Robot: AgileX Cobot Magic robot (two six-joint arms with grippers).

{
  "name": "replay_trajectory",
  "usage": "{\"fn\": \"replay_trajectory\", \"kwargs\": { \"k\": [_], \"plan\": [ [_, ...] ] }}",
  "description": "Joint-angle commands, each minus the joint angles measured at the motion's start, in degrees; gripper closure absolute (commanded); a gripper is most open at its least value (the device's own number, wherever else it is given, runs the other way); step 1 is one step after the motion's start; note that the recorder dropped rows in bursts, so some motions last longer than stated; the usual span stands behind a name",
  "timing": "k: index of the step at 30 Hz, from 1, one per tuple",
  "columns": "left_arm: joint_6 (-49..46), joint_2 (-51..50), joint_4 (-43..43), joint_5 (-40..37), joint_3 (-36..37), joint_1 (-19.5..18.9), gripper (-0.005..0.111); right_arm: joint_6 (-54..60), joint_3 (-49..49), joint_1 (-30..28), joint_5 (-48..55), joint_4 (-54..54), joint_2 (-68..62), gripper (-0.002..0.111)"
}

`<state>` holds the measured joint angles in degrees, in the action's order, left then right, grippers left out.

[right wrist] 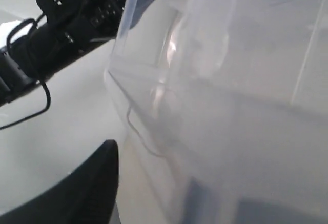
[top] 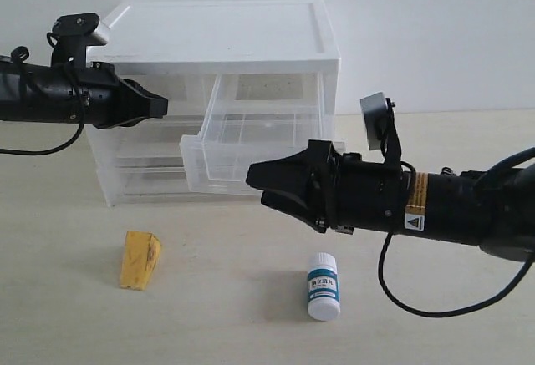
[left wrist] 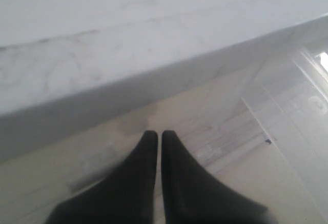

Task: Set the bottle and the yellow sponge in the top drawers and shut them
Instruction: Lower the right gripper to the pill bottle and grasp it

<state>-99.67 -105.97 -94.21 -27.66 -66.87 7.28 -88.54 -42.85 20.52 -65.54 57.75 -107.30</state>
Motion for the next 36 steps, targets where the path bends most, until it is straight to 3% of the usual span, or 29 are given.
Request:
{"fn": "replay_trajectory", "kwargs": {
  "k": [1, 5, 9, 15, 20, 24, 32, 36],
  "plan": [
    [-0.2, -0.5, -3.6, 4.8, -1.2, -0.8, 0.103, 0.5, 0.3, 0.0, 1.0, 4.0, 0.8, 0.061],
    [-0.2, -0.5, -3.6, 4.8, -1.2, -0.8, 0.103, 0.0, 0.3, 0.0, 3.4, 6.8, 1.0, 0.061],
    [-0.2, -0.5, -3.6, 4.8, -1.2, -0.8, 0.103, -0.6, 0.3, 0.0, 14.2, 12.2, 2.3, 0.061],
    [-0.2, -0.5, -3.6, 4.8, -1.2, -0.8, 0.103, -0.5, 0.3, 0.0, 21.7, 14.5, 5.1, 0.061],
    [-0.2, -0.5, -3.6, 4.8, -1.2, -0.8, 0.103, -6.3, 0.3, 0.1, 34.3, 24.8, 6.8, 0.061],
    [-0.2, -0.5, -3.6, 4.8, -1.2, -0.8, 0.103, -7.1, 0.3, 3.3, 35.8, 26.9, 6.8, 0.061],
    [-0.2, -0.5, -3.6, 4.8, -1.2, -0.8, 0.103, -9.0, 0.2, 12.1, 55.8, 29.0, 12.3, 0.061],
    [-0.2, -0.5, -3.6, 4.8, -1.2, -0.8, 0.103, -11.4, 1.6, 12.2, 59.2, 29.5, 12.7, 0.061]
  ]
}}
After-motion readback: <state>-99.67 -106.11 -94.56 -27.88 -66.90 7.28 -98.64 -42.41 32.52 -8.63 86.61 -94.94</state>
